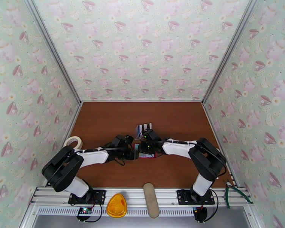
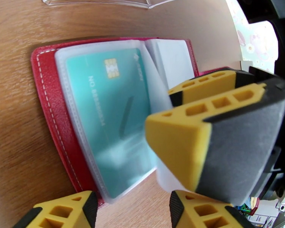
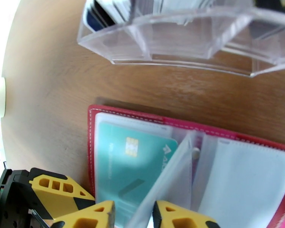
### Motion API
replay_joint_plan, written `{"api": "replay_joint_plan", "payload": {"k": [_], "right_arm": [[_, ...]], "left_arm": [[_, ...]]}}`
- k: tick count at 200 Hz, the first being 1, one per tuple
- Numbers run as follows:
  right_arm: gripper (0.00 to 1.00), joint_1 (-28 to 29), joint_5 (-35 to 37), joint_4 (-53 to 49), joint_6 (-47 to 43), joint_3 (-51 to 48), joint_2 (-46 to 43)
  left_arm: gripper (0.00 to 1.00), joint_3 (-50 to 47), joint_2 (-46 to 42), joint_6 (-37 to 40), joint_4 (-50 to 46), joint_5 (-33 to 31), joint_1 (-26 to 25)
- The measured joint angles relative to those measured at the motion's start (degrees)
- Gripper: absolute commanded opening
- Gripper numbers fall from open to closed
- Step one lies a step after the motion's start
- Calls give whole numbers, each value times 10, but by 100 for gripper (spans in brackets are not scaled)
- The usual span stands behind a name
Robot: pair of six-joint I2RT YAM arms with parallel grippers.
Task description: Put the credit cards into the card holder
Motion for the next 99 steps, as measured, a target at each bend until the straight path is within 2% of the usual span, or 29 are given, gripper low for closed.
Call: {"api": "replay_joint_plan", "payload": {"k": [64, 83, 99], "right_arm": [[33, 1, -2, 14, 17, -2, 3], [35, 1, -5, 22, 23, -5, 3], [38, 1, -7, 23, 24, -7, -1]], "left_arm": [[59, -11, -3, 1, 18, 9, 4], [55, -2, -3, 6, -2, -2, 3], [48, 6, 0, 16, -18, -13, 4]]}}
